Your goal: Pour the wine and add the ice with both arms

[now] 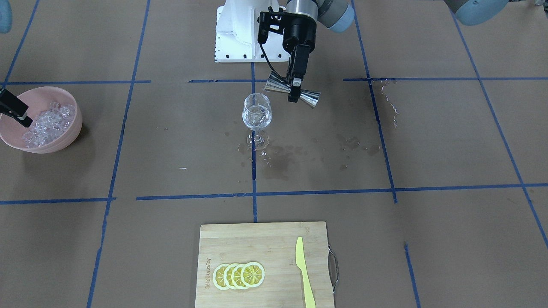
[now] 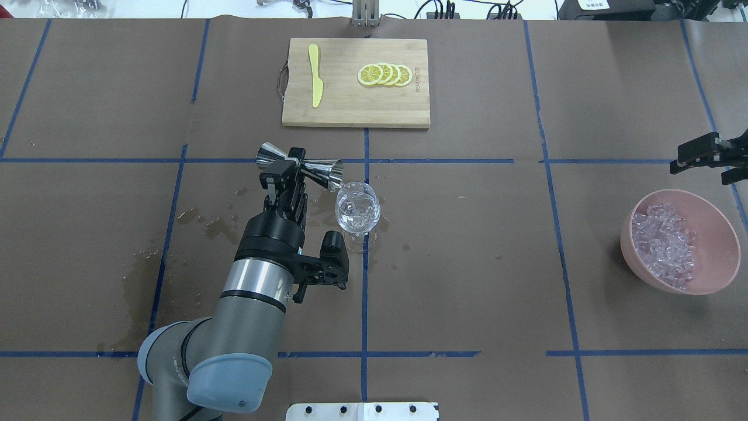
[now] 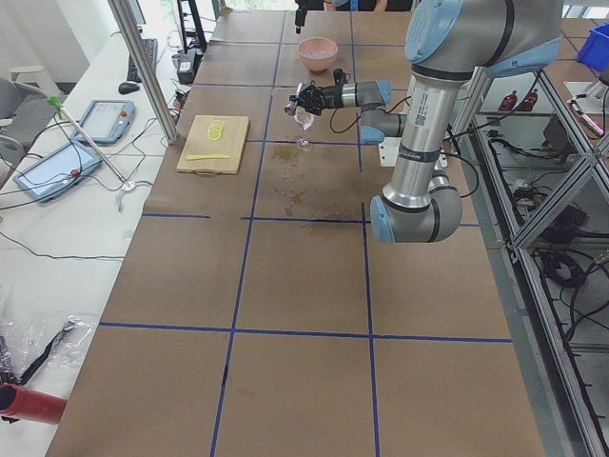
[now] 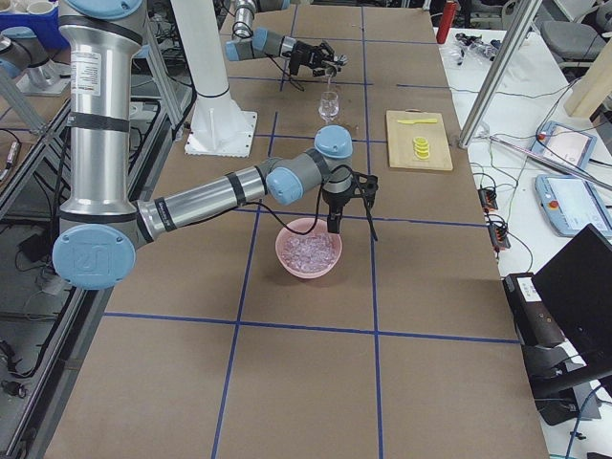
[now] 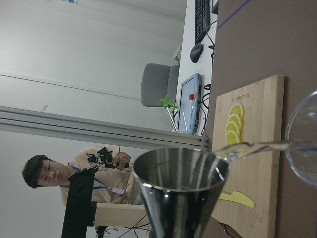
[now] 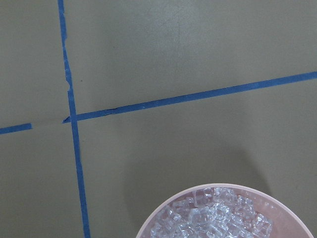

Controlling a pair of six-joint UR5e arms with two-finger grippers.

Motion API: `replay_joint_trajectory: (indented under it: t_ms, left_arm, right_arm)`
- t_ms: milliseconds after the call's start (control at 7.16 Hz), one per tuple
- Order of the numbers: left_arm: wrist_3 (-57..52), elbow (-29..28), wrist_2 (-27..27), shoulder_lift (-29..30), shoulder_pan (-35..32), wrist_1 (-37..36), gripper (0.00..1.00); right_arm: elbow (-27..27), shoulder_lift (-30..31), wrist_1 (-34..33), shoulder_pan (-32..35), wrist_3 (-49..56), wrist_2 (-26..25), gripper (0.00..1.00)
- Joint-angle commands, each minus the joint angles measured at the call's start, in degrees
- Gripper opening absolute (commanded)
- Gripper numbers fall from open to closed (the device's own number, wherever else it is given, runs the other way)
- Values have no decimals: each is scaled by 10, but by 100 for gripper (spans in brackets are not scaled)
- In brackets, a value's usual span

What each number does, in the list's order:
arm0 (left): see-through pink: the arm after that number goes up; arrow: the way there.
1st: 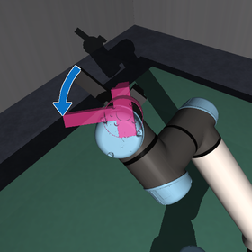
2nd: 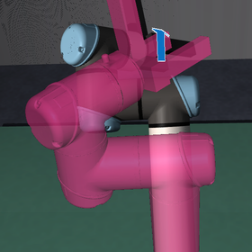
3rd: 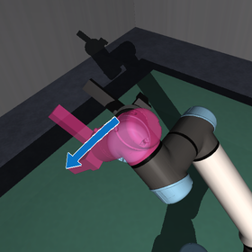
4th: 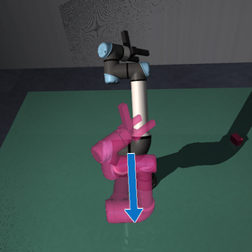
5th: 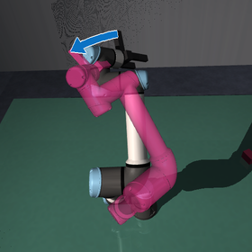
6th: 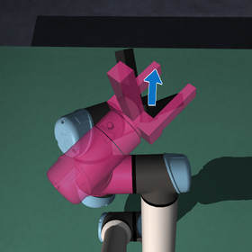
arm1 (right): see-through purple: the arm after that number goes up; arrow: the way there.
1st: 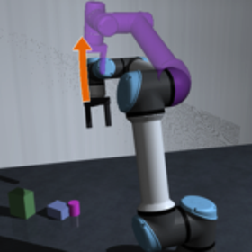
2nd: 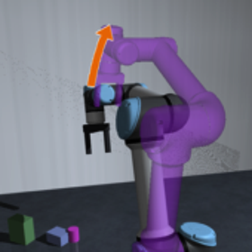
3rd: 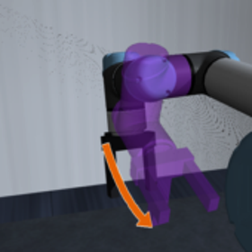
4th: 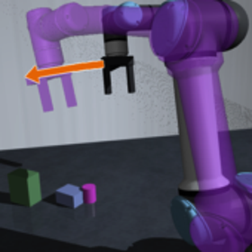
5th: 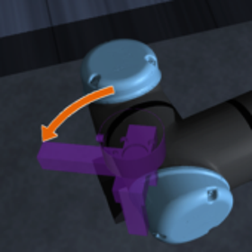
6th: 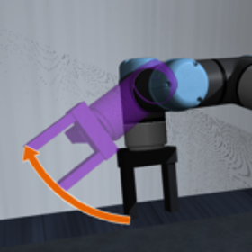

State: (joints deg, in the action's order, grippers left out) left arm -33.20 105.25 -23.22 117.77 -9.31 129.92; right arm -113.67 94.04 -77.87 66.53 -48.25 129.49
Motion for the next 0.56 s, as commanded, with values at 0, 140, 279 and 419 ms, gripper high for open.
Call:
replay_joint_trajectory:
  t_ms: [0,140,279,419]
  left_arm:
    - [-21,-1,4,0,3,0,0]
    - [-24,-1,4,1,4,0,0]
    - [-22,0,4,2,10,0,0]
    - [-17,0,3,2,13,5,0]
  right_arm:
    - [-1,0,0,0,0,0,100]
    - [0,0,1,0,0,1,100]
    - [-1,0,1,0,0,0,100]
    - [0,0,0,0,0,0,100]
